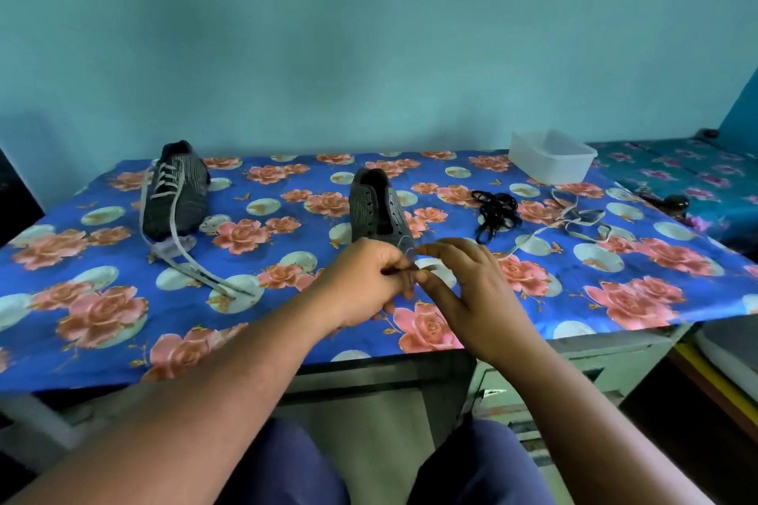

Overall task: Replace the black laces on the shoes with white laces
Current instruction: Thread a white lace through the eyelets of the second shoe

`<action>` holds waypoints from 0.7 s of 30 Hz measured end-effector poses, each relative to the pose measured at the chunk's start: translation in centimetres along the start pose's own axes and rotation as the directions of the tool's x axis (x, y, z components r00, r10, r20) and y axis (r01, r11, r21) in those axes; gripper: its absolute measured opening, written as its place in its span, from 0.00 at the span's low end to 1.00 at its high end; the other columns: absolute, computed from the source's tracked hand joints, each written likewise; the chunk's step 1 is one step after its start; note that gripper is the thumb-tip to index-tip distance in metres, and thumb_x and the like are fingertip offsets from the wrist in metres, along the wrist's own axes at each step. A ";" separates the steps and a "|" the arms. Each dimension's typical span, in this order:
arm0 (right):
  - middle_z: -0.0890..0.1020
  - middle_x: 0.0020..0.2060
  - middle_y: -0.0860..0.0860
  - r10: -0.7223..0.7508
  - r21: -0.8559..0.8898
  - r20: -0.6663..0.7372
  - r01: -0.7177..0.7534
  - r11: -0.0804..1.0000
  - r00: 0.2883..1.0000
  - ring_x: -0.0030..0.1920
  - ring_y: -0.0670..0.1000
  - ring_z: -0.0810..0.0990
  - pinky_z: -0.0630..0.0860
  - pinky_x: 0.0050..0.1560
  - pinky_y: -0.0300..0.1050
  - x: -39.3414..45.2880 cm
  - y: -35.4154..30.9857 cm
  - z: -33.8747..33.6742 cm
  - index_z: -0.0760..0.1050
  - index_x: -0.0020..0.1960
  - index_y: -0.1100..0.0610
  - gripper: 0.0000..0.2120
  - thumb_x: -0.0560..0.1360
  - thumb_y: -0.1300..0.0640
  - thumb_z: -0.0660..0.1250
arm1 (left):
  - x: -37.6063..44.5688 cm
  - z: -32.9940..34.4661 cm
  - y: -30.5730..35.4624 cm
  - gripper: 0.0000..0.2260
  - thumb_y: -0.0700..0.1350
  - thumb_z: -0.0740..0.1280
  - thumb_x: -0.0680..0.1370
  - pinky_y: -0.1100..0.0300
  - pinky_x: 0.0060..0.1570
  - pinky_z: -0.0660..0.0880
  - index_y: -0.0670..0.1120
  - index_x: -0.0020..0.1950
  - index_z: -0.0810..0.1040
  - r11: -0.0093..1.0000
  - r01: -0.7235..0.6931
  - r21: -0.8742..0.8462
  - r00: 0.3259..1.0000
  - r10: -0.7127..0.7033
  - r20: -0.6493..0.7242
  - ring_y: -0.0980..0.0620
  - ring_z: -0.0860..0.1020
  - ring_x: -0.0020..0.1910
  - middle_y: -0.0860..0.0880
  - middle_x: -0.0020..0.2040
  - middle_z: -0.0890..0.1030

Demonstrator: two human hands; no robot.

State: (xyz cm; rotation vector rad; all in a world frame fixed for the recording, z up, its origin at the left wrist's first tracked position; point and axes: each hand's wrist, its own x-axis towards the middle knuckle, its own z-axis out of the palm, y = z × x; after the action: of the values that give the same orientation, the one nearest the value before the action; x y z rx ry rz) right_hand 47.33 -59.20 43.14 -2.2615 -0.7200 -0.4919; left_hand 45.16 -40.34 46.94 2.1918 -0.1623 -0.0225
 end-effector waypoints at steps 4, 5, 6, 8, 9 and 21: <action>0.81 0.35 0.47 -0.058 0.077 0.234 0.041 0.996 0.971 0.38 0.49 0.77 0.74 0.41 0.50 0.9 0.0 0.3 0.80 0.50 0.50 0.09 0.82 0.46 0.65 | -0.9 -2.3 -0.7 0.06 0.46 0.72 0.79 0.59 0.29 0.76 0.49 0.43 0.85 0.986 -0.057 0.157 0.998 0.062 -0.025 0.52 0.81 0.29 0.54 0.34 0.84; 0.78 0.32 0.47 -0.073 0.077 0.240 0.056 0.996 0.968 0.34 0.50 0.75 0.73 0.36 0.50 1.1 0.0 0.4 0.77 0.46 0.49 0.09 0.82 0.47 0.66 | -1.2 -2.7 -1.1 0.06 0.48 0.74 0.78 0.55 0.30 0.78 0.48 0.43 0.85 0.990 -0.047 0.137 0.997 0.054 -0.048 0.50 0.81 0.29 0.52 0.34 0.84; 0.76 0.29 0.48 -0.091 0.070 0.240 0.076 0.995 0.967 0.32 0.50 0.74 0.71 0.34 0.49 1.3 0.0 0.6 0.75 0.44 0.49 0.09 0.82 0.48 0.66 | -1.4 -3.0 -1.5 0.07 0.49 0.75 0.77 0.54 0.31 0.79 0.48 0.43 0.85 0.993 -0.043 0.108 0.996 0.051 -0.071 0.47 0.81 0.30 0.49 0.34 0.84; 0.74 0.28 0.48 -0.107 0.080 0.263 0.089 0.993 0.959 0.30 0.50 0.72 0.69 0.33 0.47 1.5 0.0 0.9 0.75 0.43 0.50 0.10 0.82 0.49 0.66 | -1.8 -3.5 -2.3 0.06 0.49 0.75 0.77 0.57 0.32 0.79 0.47 0.43 0.85 0.998 -0.041 0.055 0.994 0.046 -0.095 0.46 0.82 0.31 0.47 0.36 0.85; 0.74 0.28 0.47 -0.111 0.088 0.286 0.089 0.992 0.952 0.30 0.50 0.72 0.68 0.32 0.46 1.6 -0.1 1.0 0.75 0.44 0.51 0.10 0.83 0.49 0.66 | -2.0 -3.6 -2.7 0.05 0.47 0.75 0.78 0.59 0.33 0.78 0.47 0.44 0.85 0.998 -0.040 0.039 0.995 0.044 -0.093 0.48 0.82 0.31 0.48 0.36 0.85; 0.79 0.35 0.49 -0.146 0.086 0.401 0.122 0.989 0.904 0.34 0.49 0.74 0.69 0.34 0.46 4.3 -2.6 1.6 0.79 0.47 0.55 0.14 0.84 0.48 0.62 | -1.9 -5.9 -2.9 0.05 0.46 0.71 0.79 0.51 0.39 0.78 0.53 0.45 0.85 0.917 -0.157 0.366 0.979 0.192 -0.062 0.59 0.81 0.33 0.59 0.35 0.83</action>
State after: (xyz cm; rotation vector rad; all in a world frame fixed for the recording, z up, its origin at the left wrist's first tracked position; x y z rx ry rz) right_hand 49.24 -54.96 45.65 -2.2910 -1.0896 -0.0528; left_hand 44.04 -33.65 48.01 2.5297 -0.3296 0.2320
